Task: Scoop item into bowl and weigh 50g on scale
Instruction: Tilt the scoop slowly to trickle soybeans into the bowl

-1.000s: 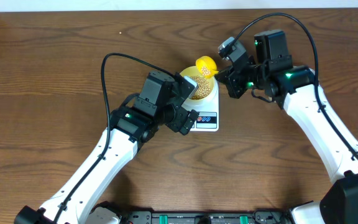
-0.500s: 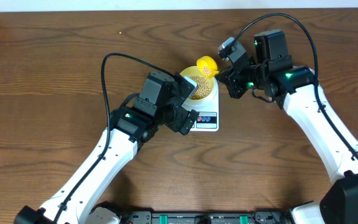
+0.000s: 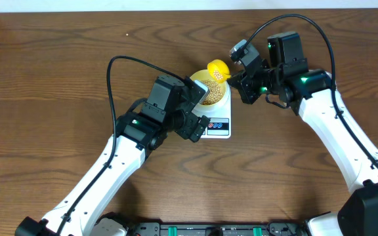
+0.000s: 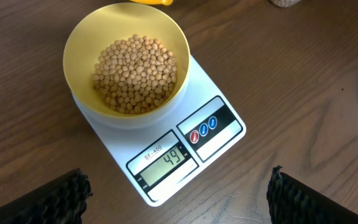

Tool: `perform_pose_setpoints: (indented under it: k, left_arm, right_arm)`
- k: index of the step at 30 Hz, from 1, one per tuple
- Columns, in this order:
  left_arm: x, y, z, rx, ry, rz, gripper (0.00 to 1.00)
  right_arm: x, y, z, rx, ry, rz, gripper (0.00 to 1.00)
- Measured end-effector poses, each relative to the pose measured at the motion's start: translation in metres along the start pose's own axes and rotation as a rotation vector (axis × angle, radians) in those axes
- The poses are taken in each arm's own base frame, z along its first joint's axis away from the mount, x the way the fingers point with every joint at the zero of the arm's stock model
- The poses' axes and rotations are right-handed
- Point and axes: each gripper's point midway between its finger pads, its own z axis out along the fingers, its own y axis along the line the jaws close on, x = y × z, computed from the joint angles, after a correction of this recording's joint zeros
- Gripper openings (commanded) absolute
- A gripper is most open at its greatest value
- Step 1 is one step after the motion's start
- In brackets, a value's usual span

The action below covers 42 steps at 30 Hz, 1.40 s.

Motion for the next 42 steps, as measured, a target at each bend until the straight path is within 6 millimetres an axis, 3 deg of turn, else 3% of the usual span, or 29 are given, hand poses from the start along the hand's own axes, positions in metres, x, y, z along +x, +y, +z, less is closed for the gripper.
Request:
perform_pose_setpoints:
  k: [42]
  left_arm:
    - [0.0,0.0,0.0,0.0,0.0,0.0,0.93]
  right_arm:
    - [0.0054,0.001,0.0,-0.002,0.022,0.041,0.01]
